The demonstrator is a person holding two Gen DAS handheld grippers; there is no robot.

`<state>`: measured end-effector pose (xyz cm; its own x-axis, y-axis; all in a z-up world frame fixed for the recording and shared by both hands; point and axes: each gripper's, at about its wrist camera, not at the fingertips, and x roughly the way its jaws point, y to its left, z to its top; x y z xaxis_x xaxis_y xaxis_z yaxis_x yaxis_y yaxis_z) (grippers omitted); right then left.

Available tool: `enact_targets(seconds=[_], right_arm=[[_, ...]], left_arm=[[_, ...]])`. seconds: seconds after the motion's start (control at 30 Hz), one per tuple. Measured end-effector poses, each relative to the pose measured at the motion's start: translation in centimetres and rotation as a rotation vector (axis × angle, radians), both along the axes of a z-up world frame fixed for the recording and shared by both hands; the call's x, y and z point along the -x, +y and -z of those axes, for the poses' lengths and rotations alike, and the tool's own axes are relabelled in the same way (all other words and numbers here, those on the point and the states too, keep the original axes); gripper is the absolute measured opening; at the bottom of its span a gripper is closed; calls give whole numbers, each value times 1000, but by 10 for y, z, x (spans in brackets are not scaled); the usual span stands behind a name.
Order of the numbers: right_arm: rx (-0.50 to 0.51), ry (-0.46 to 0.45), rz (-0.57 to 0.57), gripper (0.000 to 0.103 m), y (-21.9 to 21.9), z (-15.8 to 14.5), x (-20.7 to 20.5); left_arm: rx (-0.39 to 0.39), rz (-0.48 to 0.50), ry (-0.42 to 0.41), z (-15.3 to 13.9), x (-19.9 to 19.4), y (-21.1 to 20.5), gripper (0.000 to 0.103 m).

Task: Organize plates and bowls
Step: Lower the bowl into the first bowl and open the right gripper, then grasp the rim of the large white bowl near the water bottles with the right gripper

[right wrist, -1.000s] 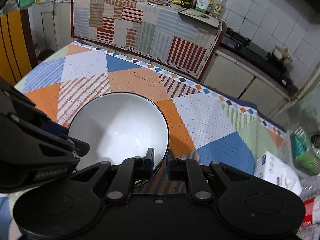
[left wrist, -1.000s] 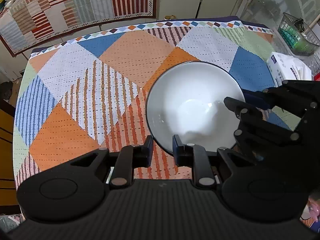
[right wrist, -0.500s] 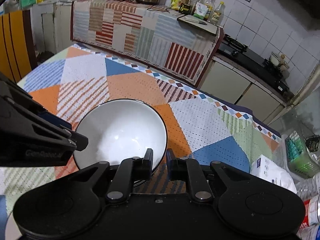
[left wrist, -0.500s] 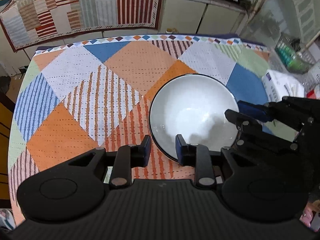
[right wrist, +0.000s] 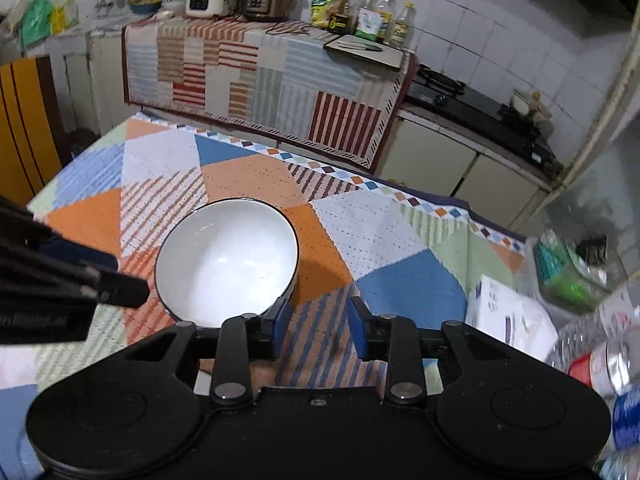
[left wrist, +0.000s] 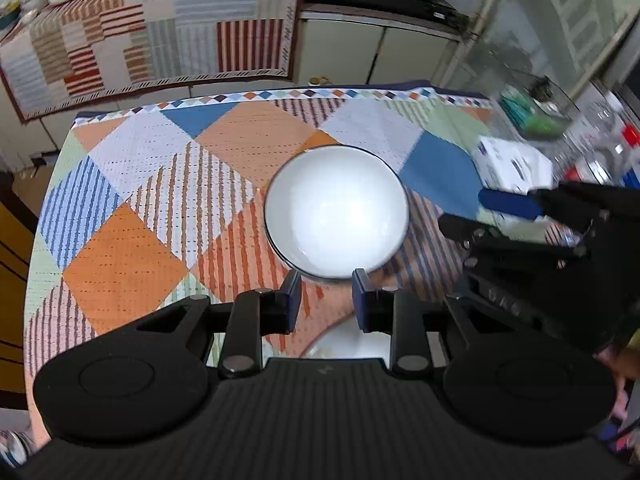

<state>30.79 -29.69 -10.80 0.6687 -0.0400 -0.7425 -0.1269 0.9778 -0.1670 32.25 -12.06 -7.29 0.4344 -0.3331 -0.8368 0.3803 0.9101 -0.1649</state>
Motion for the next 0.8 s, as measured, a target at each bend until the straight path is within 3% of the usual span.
enact_targets(seconds=[0.13,0.23,0.5,0.8], right_arm=[[-29,-27,6,50,-10,-12,22],[-44,-50,-1,61,-17,-21,41],[-66,-119,-29,68,-32,-34,105],[1,-144,-27,70,-48,-26,172]], left_arm=[[-11,23,-17,-11,22,-3,34],[-20,27,-25,-17,39,-7,39],[-25,102,-60,-32,93,-17,41],[-63,147,-82,-37,143,-34,53]])
